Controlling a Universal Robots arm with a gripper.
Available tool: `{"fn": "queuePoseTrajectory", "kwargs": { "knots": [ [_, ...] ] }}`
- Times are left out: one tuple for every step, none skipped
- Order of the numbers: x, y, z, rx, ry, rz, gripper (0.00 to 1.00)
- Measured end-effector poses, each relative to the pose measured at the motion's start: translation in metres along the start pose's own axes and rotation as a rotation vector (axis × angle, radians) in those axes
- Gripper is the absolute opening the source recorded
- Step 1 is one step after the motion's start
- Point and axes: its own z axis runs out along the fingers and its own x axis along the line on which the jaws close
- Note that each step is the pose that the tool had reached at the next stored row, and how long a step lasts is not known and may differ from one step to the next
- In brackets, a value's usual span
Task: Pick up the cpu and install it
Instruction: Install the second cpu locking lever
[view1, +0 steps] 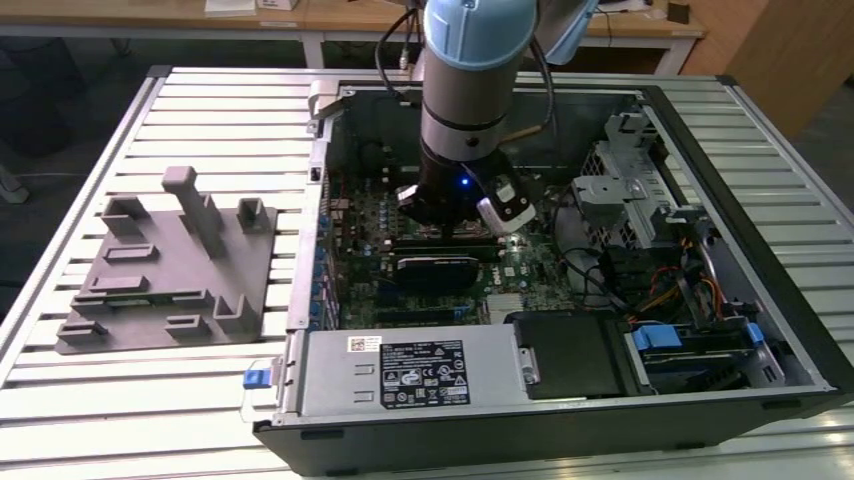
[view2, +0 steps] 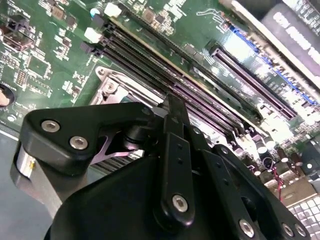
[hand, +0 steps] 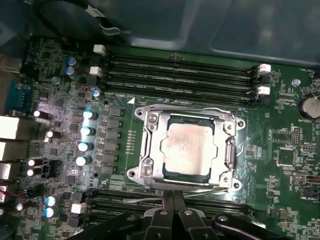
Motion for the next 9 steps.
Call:
{"fn": "queuePoseTrajectory", "kwargs": {
  "knots": [
    [0.0017, -0.0006, 0.0, -0.0065, -0.0006, 0.0, 0.11],
    [0.0034, -0.001, 0.0001, -0.0125, -0.0011, 0.0, 0.11],
    [0.0055, -0.0013, 0.0003, -0.018, -0.0016, 0.0, 0.11],
    [0.0076, -0.0016, 0.0005, -0.0224, -0.002, 0.0, 0.11],
    [0.0095, -0.002, 0.0009, -0.0256, -0.0022, 0.0, 0.11],
    [0.0111, -0.0022, 0.0013, -0.0282, -0.0026, 0.0, 0.11],
    [0.0125, -0.0026, 0.0019, -0.0307, -0.0027, 0.0, 0.11],
    [0.0134, -0.0029, 0.0027, -0.0331, -0.003, 0.0, 0.11],
    [0.0138, -0.0031, 0.0036, -0.0355, -0.0033, 0.0, 0.11]
  ]
}}
